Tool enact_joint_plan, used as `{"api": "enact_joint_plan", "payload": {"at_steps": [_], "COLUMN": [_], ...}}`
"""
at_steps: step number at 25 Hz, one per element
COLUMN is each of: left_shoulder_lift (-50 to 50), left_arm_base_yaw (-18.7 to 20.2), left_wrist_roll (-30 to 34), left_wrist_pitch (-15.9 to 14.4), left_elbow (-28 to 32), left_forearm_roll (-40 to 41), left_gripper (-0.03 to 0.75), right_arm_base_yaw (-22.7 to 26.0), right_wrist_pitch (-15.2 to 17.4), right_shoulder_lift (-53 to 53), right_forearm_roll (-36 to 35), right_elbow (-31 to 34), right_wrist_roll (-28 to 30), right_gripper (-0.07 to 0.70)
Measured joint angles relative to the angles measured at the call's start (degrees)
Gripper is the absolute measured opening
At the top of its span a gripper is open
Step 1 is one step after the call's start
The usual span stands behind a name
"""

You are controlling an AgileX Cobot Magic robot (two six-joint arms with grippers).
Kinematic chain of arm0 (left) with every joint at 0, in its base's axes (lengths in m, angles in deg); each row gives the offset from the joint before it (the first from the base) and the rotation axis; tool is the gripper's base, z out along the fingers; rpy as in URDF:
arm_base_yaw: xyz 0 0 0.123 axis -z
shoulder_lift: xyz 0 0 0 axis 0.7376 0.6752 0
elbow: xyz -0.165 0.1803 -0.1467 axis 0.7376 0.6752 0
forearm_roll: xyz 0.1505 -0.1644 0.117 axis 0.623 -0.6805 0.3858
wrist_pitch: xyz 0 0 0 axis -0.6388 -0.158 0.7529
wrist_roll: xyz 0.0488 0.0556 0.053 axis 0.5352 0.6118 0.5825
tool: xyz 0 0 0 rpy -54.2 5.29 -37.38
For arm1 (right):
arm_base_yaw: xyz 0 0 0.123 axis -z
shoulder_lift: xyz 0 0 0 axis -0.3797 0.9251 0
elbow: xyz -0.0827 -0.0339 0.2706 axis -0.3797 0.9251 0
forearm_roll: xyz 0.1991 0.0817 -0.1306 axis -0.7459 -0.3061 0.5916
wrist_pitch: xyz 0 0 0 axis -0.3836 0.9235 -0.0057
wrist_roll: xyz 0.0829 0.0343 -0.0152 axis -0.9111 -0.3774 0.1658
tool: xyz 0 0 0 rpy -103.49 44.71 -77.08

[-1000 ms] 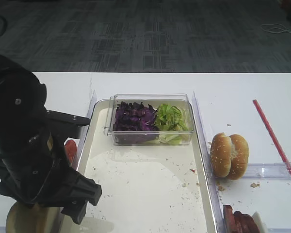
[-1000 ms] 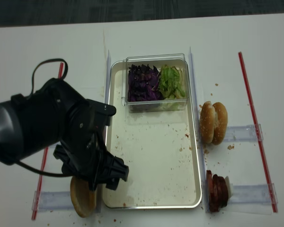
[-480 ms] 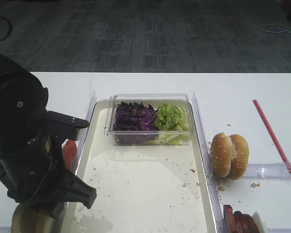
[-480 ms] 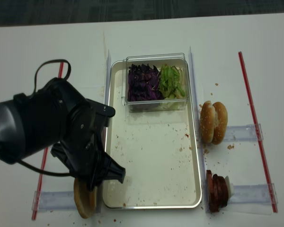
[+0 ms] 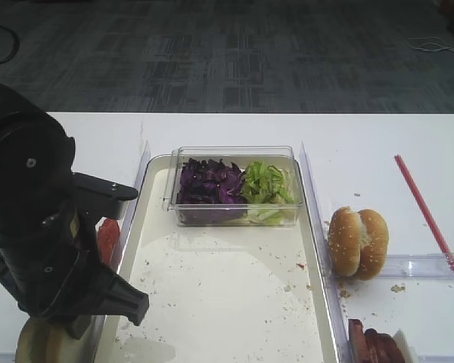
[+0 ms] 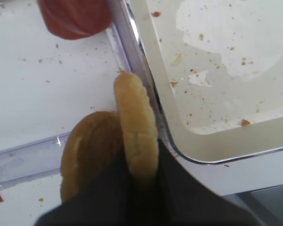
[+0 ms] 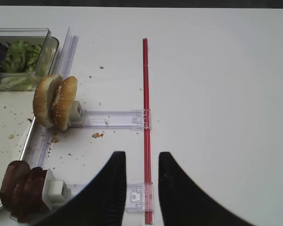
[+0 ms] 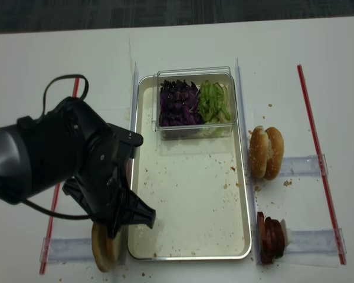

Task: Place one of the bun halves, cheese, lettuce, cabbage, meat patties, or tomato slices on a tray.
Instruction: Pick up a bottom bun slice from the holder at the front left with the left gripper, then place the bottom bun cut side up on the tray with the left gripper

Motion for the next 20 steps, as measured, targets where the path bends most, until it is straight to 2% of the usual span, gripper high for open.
{"api": "enact_joint_plan", "payload": {"at_steps": [4, 12, 20], "left_shoulder_lift": [-1.03, -6.85, -6.94], "left_arm_base_yaw": [0.00, 0.00, 0.00], "left_wrist_roll": [0.00, 0.00, 0.09], "left_wrist_pitch": [-0.60, -3.65, -4.73], "left_elbow": [-1.37, -8.81, -9.73], "left_forearm_roll": [0.00, 0.03, 0.13], "left_gripper": [0.064, 0.063, 0.062], "right_arm_base_yaw": [0.00, 0.00, 0.00], "right_wrist_pitch": [0.00, 0.00, 0.00], "right_shoulder_lift": [0.00, 0.00, 0.00], "right_forearm_roll": [0.00, 0.00, 0.00], "right_elbow": [0.00, 0.00, 0.00], "right_wrist_roll": [0.00, 0.00, 0.10], "right_gripper": [0.230, 0.230, 0.230]}}
